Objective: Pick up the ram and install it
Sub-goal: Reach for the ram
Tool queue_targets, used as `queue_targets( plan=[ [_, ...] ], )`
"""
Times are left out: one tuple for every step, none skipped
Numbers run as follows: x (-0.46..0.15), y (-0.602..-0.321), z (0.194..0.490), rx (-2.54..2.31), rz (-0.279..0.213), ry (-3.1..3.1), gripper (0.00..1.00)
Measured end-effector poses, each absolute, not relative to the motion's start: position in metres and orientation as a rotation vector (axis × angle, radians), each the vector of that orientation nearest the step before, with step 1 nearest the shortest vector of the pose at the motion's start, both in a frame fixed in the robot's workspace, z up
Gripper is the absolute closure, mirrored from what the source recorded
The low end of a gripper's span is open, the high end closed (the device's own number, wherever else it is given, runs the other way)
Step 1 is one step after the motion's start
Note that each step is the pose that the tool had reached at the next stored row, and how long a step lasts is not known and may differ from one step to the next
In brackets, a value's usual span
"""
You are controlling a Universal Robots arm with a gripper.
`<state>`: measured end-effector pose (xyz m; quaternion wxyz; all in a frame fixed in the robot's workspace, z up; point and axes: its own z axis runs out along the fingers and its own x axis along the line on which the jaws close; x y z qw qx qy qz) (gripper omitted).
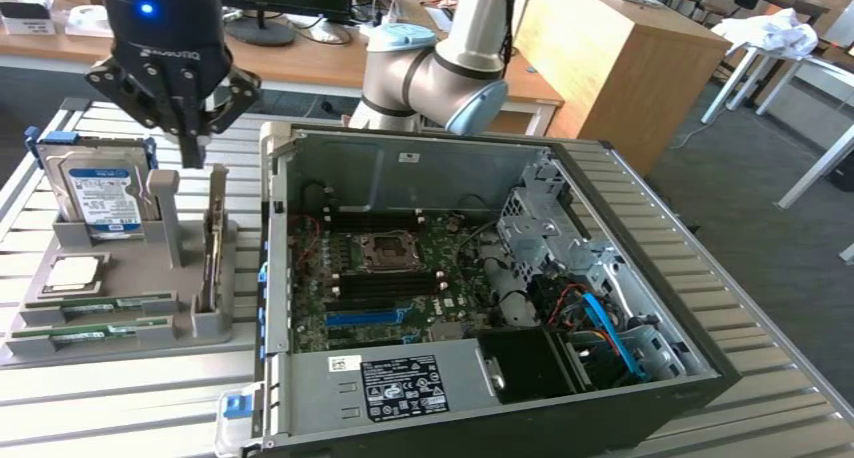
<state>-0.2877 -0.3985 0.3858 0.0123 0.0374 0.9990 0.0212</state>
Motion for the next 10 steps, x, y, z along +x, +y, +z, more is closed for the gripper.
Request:
queue_targets(
  plan=[
    [-0.29, -0.399, 0.386, 0.117, 0.066, 3.114, 0.9],
    [-0.293, -0.399, 0.386, 0.117, 0.066, 3.114, 0.9],
    [-0.295, -0.399, 0.386, 0.116, 0.066, 3.114, 0.9],
    [-0.297, -0.399, 0.385, 0.117, 0.066, 3.114, 0.9],
    [-0.3, -0.398, 0.385, 0.117, 0.066, 3.114, 0.9],
    [-0.302, -0.398, 0.385, 0.117, 0.066, 3.114, 0.9],
    [-0.305, -0.398, 0.385, 0.117, 0.066, 3.114, 0.9],
    [-0.308, -0.398, 0.385, 0.117, 0.066, 3.114, 0.9],
    [-0.31, -0.398, 0.384, 0.117, 0.066, 3.114, 0.9],
    [-0.313, -0.398, 0.384, 0.117, 0.066, 3.114, 0.9]
  ],
)
